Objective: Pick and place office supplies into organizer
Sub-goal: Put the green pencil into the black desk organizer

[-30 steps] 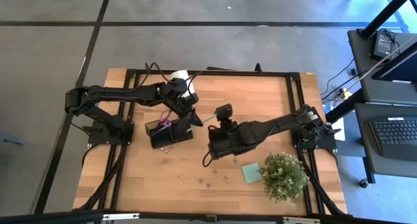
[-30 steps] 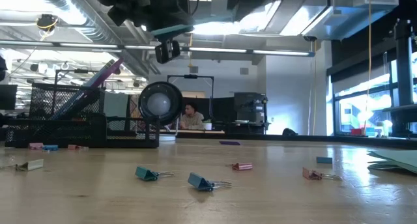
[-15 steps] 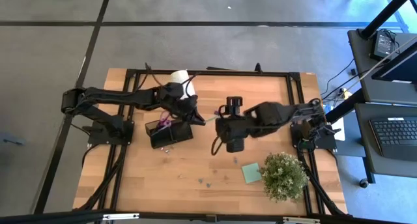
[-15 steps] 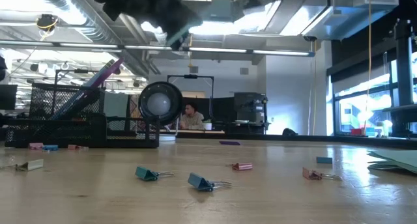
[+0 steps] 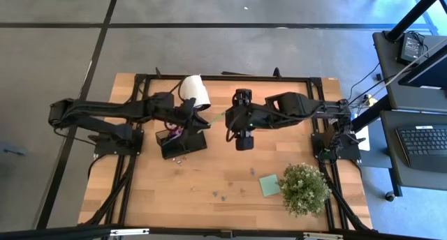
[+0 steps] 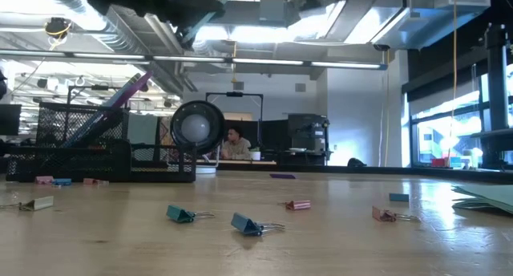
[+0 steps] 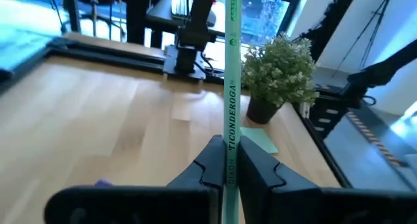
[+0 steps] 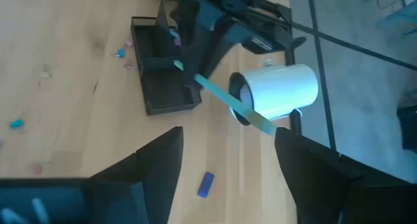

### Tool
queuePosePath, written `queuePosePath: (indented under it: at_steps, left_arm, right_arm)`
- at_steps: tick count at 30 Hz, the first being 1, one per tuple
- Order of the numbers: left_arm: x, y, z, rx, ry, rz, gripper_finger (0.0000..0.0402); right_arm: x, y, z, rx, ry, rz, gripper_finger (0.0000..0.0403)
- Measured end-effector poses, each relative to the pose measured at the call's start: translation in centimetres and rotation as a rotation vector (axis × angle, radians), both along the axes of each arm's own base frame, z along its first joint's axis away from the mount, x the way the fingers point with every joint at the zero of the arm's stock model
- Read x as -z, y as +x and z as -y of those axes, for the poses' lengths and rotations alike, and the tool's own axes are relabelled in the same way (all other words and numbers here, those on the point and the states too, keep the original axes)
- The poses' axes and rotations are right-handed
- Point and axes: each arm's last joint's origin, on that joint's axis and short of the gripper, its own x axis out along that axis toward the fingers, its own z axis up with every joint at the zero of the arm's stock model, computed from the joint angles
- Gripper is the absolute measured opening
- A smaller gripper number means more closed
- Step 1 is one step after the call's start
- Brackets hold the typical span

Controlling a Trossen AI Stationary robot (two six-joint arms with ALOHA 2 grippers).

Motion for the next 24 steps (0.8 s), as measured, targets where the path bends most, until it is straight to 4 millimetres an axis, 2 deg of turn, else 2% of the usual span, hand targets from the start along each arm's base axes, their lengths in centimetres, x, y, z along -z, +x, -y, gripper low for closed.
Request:
queuePosePath:
  at_steps: [13,17,24]
  left_arm:
    - [-0.1,-0.2,1.3,0.069,0.078,0.024,0.0017]
    - [-0.2,-0.2,1.3,0.069,0.081,0.026,0.0017]
    - [-0.2,-0.2,1.3,0.068,0.082,0.028,0.0017]
  right_arm:
    - [-0.4,0.7,0.1,-0.009,0.039,0.078,0.0245]
    - [0.3,1.6,0.3,-0.029,0.104,0.065,0.0245]
    - [1.3,2.5,0.4,-0.045,0.089,0.029,0.0244]
